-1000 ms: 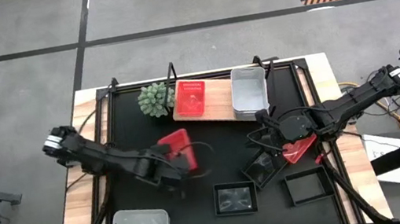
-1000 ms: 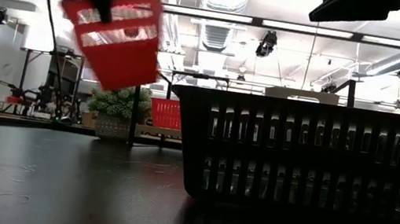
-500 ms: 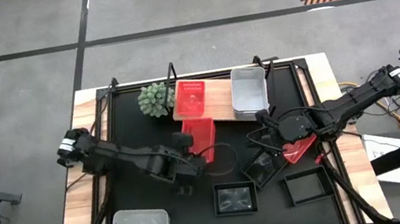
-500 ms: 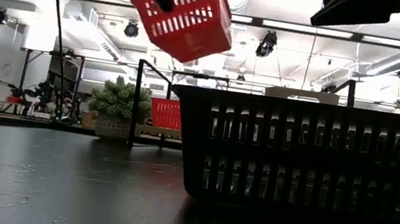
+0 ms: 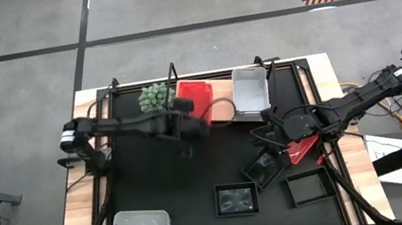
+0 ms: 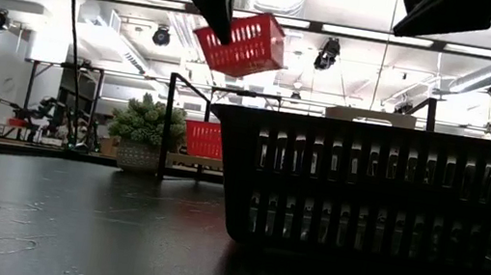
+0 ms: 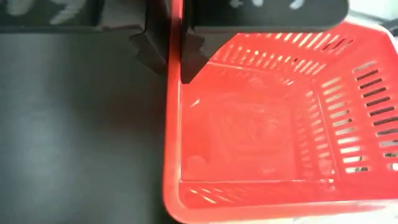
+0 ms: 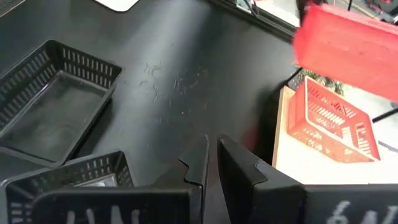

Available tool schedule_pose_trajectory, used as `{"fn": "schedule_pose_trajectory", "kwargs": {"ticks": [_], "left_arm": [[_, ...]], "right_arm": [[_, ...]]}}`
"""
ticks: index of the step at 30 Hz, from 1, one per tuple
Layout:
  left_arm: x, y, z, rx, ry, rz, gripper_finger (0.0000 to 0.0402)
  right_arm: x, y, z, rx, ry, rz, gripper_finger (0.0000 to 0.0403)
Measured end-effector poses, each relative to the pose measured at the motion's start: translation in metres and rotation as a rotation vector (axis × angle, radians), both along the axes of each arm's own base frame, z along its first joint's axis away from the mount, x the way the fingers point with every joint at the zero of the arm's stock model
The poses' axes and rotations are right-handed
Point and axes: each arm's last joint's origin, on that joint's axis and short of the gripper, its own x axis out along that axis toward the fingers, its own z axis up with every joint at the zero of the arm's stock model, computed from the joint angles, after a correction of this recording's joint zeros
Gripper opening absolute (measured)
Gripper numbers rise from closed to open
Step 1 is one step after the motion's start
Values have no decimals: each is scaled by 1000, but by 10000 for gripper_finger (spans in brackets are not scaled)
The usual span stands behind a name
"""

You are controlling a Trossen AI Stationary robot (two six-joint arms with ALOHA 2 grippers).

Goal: Stack baskets on shelf by color
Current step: Stack the left red basket on top of the red basket on the shelf

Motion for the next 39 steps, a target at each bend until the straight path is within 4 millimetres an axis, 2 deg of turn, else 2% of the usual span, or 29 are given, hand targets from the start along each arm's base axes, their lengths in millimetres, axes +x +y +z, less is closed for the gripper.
{"fn": "schedule_pose_trajectory", "kwargs": {"ticks": [7,12,16,23,39], "left_arm": [[7,60,-5,-24,-15,-6,0],[11,92,-15,-55,-17,22,0],[14,108,-24,-55,13,54,0],[17,114,-37,-75,63,63,0],[12,112,-43,-151,124,70,0]], "right_arm": [[-4,-1,2,2,-1,-1,27],[-4,-1,2,6,2,-4,27],[-4,-1,2,5,3,-4,27],[-4,-1,1,4,7,-4,27],[-5,-1,1,9,15,-9,27]]}}
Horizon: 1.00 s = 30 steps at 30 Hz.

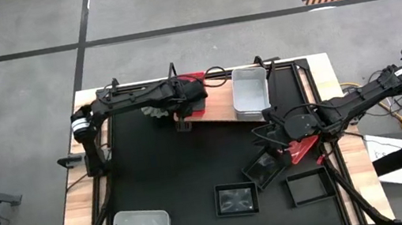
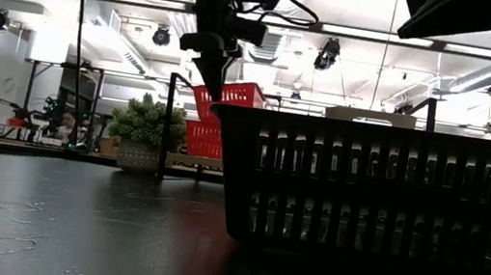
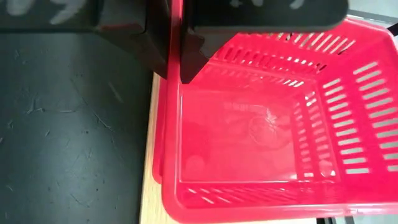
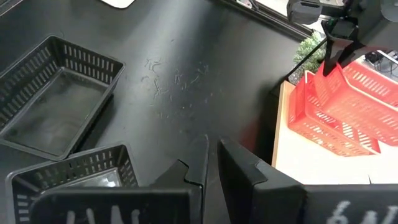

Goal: Stack baskets on shelf by color
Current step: Stack the left red basket on top of the red basket on the shelf

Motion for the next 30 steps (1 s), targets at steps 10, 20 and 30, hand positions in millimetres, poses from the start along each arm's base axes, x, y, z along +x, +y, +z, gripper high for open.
{"fn": "schedule_pose_trajectory", "kwargs": {"ticks": [10,20,30], "left_arm": [[1,0,0,1,-8,3,0],[0,1,-1,-7,-9,25,0],[-3,0,-19,-17,32,26,0]], "right_arm": [[-1,0,-1,6,9,-6,27],[0,0,-1,5,9,-5,27],[-1,0,-1,5,9,-5,27]]}}
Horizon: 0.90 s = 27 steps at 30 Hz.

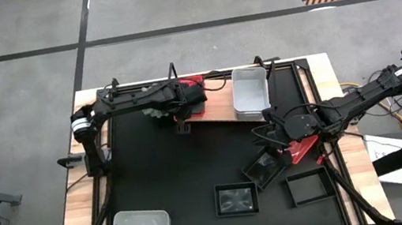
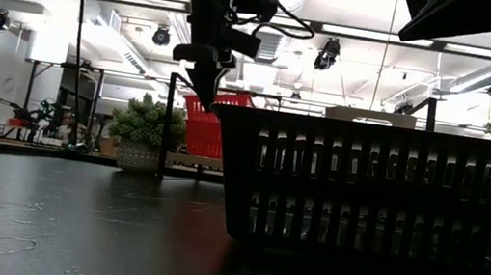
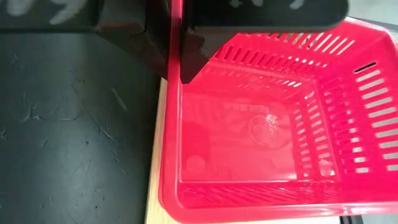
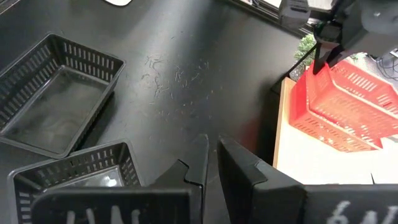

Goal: Stack baskets on shelf by color
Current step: Stack the left red basket on top of the red basket on the shelf

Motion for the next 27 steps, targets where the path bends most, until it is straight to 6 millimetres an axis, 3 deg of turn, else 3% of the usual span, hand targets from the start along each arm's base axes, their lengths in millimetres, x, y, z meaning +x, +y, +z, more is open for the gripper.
{"fn": "schedule_pose_trajectory", "kwargs": {"ticks": [18,27], "left_arm": [[2,1,0,8,-20,-7,2],[2,3,0,10,-24,3,76]], "right_arm": [[0,0,0,0,0,0,27],[0,0,0,5,4,-4,27]]}}
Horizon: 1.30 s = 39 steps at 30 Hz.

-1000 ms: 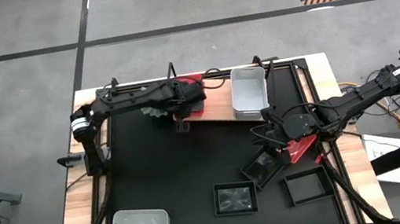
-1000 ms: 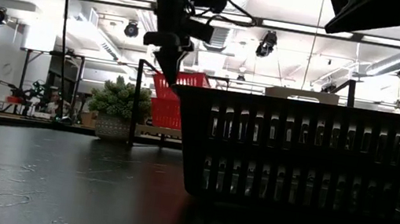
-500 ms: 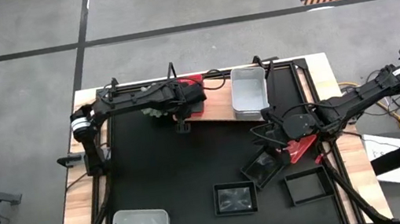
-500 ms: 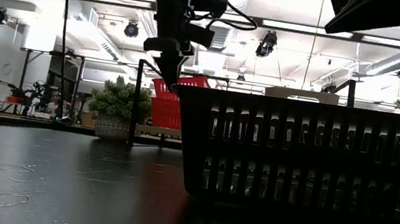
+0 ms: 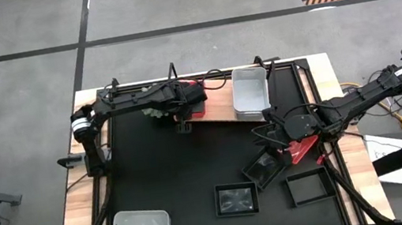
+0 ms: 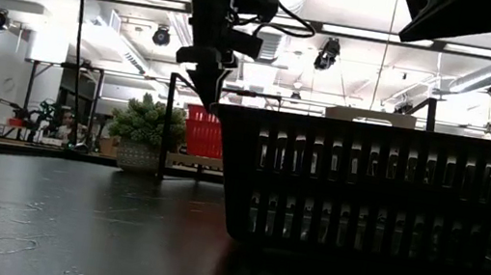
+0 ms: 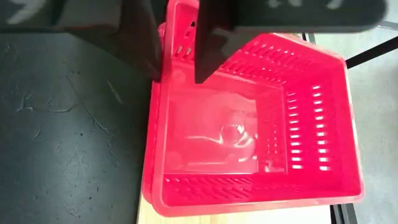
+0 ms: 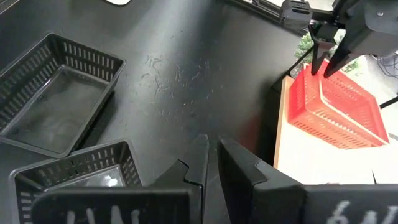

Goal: Stack baskets on shelf by color
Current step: Stack the left red basket on top of the red basket on the shelf, then put the top black basket on the shelf

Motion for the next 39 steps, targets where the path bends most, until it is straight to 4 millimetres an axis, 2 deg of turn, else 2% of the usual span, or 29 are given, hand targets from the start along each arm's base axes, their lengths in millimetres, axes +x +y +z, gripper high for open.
{"fn": "schedule_pose_trajectory", "kwargs": {"ticks": [6,12,17,21,26,30,34,39], "left_arm": [[-2,-2,2,-1,11,-1,114],[-9,-18,22,1,-43,-5,121],[-14,-45,40,-36,-160,55,121],[-11,-80,44,-66,-243,21,121],[-7,-126,36,-88,-390,-126,121],[-11,-150,21,-108,-485,-196,121],[-21,-159,14,-107,-660,-263,121],[-40,-155,7,-81,-899,-296,121]], "right_arm": [[0,0,0,0,0,0,27],[0,0,0,0,0,0,27],[0,0,0,-1,0,1,27],[0,0,0,-1,0,1,27],[0,0,0,0,-2,1,27],[0,0,1,11,-8,-5,27],[1,0,2,33,-20,-18,27],[4,1,3,83,-46,-45,27]]}}
